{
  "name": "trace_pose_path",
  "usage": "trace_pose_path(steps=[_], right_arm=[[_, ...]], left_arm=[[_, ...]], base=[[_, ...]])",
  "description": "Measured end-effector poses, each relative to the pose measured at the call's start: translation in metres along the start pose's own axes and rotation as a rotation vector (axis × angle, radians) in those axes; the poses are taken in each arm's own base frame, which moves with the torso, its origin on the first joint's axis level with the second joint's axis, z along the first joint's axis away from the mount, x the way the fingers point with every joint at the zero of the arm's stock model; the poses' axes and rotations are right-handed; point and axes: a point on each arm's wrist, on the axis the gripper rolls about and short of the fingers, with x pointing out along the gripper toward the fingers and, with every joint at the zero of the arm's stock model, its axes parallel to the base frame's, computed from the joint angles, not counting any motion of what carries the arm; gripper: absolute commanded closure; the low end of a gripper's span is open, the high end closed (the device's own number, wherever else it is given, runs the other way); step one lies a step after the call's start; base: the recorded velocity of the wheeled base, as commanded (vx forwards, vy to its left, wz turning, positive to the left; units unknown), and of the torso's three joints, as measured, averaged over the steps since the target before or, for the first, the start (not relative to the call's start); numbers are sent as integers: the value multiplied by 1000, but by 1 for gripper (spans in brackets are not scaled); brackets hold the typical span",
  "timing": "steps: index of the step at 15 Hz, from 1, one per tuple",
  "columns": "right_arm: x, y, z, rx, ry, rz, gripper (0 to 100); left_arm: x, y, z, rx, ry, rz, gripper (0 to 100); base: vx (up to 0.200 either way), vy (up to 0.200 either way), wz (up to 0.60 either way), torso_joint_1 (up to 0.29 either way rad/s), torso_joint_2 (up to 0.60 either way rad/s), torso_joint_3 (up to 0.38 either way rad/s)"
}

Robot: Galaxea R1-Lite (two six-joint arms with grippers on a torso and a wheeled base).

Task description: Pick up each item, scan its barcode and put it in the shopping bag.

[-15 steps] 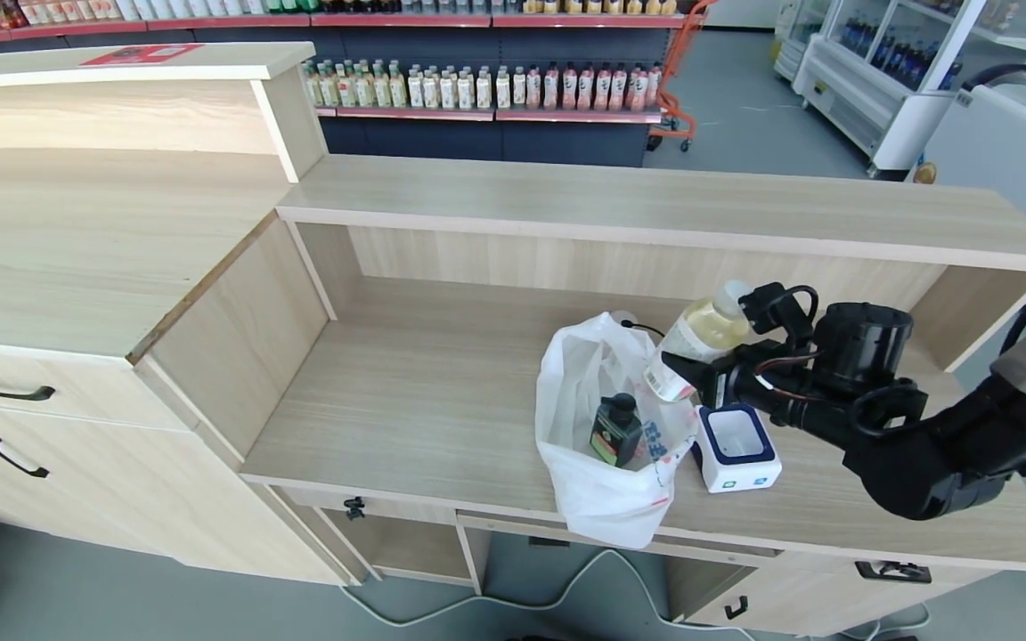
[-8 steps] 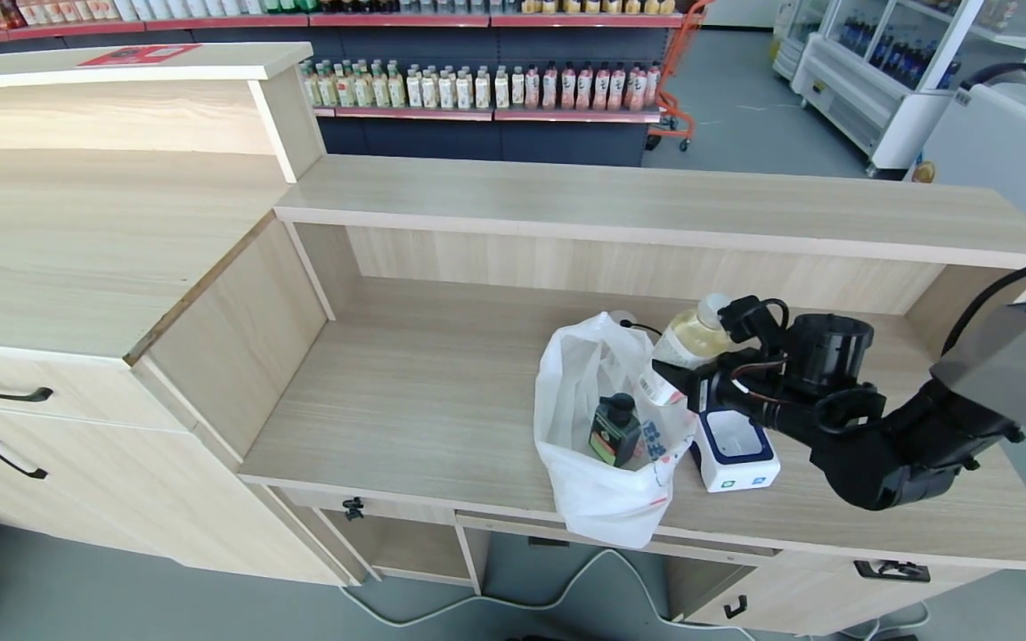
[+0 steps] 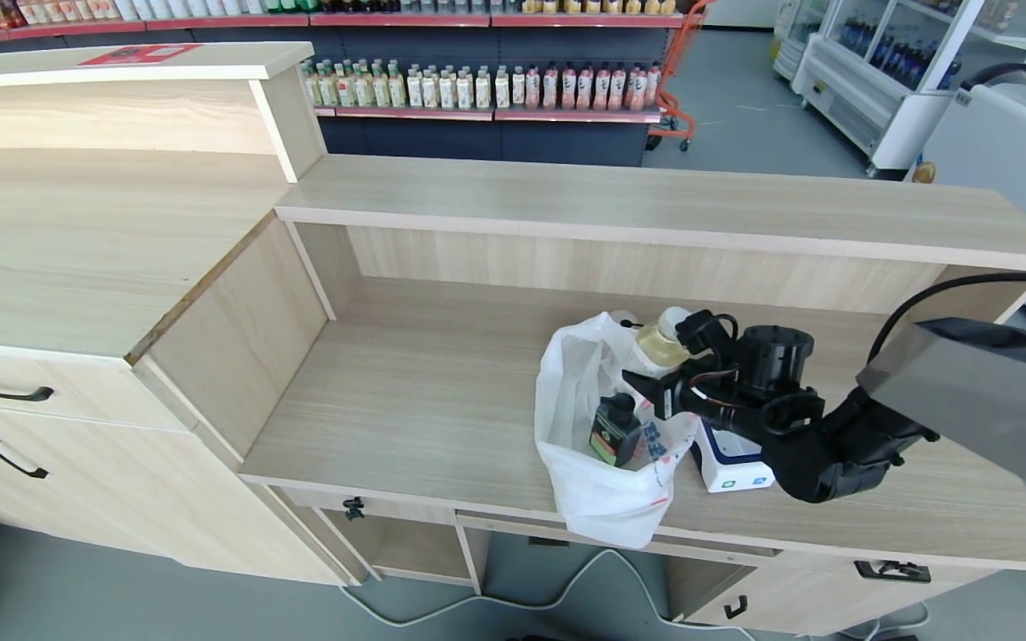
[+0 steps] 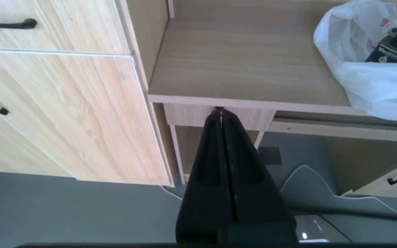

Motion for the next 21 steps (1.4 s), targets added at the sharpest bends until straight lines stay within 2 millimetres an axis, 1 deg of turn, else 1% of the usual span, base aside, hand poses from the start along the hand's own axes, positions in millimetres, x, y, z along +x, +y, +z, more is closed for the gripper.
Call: trace_pose_path(steps=[6,9,16,21], right_arm=[[26,1,-15,-2,5,13,100],[35,0,-20,-1,10,16,100],[39,-8,-43,-48,44,0,100],[39,-9,-50,-84,54,0,100]], left_arm=[[0,0,0,0,0,0,100],[0,0,0,0,0,0,100],[0,0,0,0,0,0,100],[0,0,0,0,0,0,100]], base=[[0,0,0,0,0,0],[0,0,0,0,0,0],[0,0,0,0,0,0],[0,0,0,0,0,0]])
